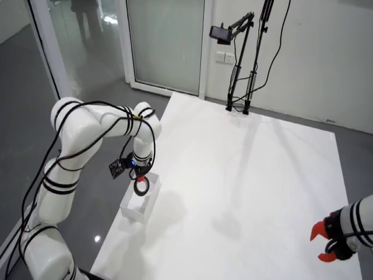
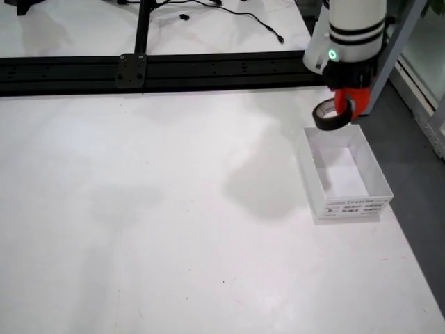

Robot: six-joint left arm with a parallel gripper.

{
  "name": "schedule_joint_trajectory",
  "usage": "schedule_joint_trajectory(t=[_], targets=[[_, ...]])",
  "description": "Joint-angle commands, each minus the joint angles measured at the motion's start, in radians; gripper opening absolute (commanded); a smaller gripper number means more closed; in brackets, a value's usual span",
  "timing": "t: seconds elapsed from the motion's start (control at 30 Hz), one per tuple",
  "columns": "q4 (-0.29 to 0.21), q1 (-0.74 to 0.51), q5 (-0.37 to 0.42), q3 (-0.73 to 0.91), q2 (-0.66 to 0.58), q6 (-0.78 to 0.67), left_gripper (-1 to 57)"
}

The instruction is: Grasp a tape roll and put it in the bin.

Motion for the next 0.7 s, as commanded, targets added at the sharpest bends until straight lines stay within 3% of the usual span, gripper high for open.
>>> schedule_joint_trajectory(t=[0.03,0.7], targets=[[0.006,0.138,-0.146,0.027,0.133,0.028,-0.9],[0.005,0.115,-0.330,0.027,0.197,0.021,-0.9]])
